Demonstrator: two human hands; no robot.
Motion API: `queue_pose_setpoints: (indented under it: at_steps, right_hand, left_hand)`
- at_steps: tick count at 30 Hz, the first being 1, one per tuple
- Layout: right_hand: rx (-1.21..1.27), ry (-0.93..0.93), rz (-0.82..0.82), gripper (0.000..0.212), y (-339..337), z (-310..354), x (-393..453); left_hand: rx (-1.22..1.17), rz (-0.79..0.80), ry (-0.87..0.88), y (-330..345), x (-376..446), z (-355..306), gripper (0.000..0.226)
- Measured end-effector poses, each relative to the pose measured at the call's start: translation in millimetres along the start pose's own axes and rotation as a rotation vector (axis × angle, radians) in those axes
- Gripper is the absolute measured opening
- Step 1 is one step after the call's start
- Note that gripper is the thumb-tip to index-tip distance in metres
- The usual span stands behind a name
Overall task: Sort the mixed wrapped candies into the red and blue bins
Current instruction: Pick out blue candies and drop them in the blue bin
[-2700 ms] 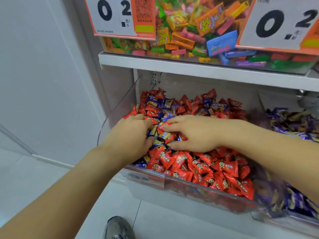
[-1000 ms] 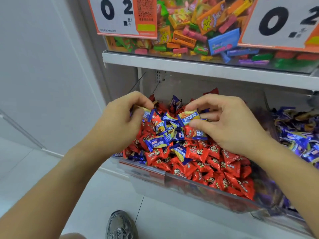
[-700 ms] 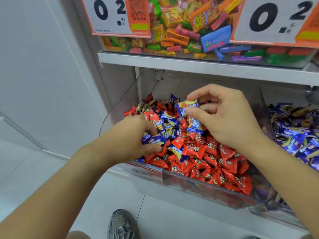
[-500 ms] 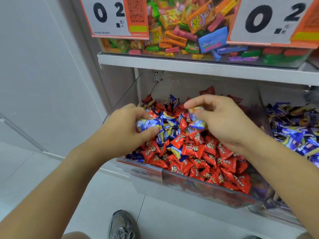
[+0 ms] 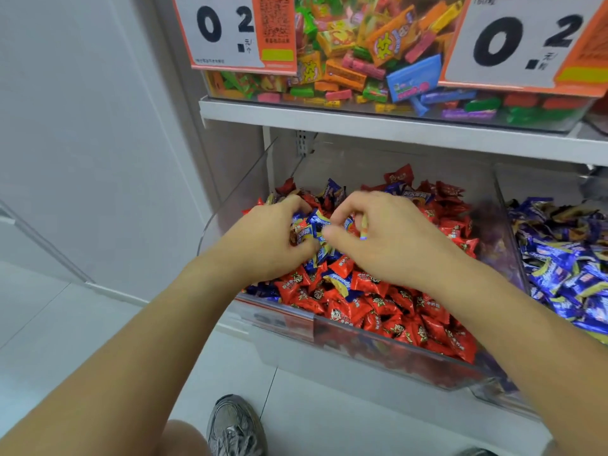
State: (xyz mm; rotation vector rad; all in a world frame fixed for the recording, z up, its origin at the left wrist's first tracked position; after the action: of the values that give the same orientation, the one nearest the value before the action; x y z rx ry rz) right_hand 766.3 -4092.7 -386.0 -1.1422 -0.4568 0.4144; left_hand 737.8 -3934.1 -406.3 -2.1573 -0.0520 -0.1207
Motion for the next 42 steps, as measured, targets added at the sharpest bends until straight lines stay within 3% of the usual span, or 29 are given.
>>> queue_pose_setpoints:
  at_steps: [3, 5, 10, 13, 16, 23, 25, 30, 33, 35, 37, 40, 42]
  right_hand:
    - [-0.213, -0.097, 0.180, 0.048, 24, 0, 3]
    - [-0.225, -0.122, 0.212, 0.049, 32, 0, 5]
    - [-0.134, -0.126, 0.129, 0.023, 31, 2, 7]
    - [-0.076, -0.077, -0.029, 0.032, 22, -1, 7]
    - [0.095, 0.035, -0.107, 0.041, 10, -3, 7]
    - [0.955, 0.295, 0.101, 0.017, 17, 14, -4]
    - [1.025, 0.284, 0.103, 0.021, 12, 20, -11]
    - [0.866, 0.293, -0.095, 0.029, -19, -7, -37]
    - [0.727, 0.352, -0.160, 0.032, -45, -43, -70]
    - [0.683, 0.418, -0.213, 0.021, -63, -73, -99]
    - [0.484, 0.481, -0.313, 0.020, -83, -108, -127]
    - [0.161, 0.564, -0.473, 0.026, -108, -152, -161]
    - [0.028, 0.597, -0.456, 0.035, -114, -173, -173]
  left_hand:
    - [0.044, 0.062, 0.011, 7, 7, 4, 0.026]
    - [0.017, 0.005, -0.008, 3, 10, 9, 0.016]
    - [-0.086, -0.235, 0.018, -17, 3, 6, 0.018]
    - [-0.137, -0.256, 0.024, -23, -4, 4, 0.025]
    - [-0.181, -0.277, -0.014, -25, -11, 4, 0.024]
    - [-0.415, -0.447, -0.034, -16, -19, -25, 0.020]
    - [-0.467, -0.415, 0.002, -6, -23, -43, 0.018]
    - [-0.711, -0.465, 0.001, -4, -31, -69, 0.029]
    - [-0.764, -0.400, 0.019, 9, -31, -98, 0.034]
    - [-0.727, -0.284, 0.118, 24, -29, -133, 0.038]
    - [-0.628, -0.154, 0.244, 43, -26, -174, 0.038]
    - [-0.382, 0.018, 0.383, 78, -16, -227, 0.026]
    - [-0.272, 0.142, 0.442, 104, -7, -248, 0.026]
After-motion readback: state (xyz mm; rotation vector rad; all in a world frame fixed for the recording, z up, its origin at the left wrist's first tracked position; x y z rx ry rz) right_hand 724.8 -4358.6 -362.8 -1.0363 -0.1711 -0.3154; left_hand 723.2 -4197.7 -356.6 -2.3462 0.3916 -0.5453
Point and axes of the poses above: each hand's wrist, its own x-axis towards the middle knuckle, its own y-axis out of the palm, z = x × y, the point moved 5 cm from there along x, towards the middle knuckle, and after that the axes turned 11 degrees about -x, right-handed, at the moved point
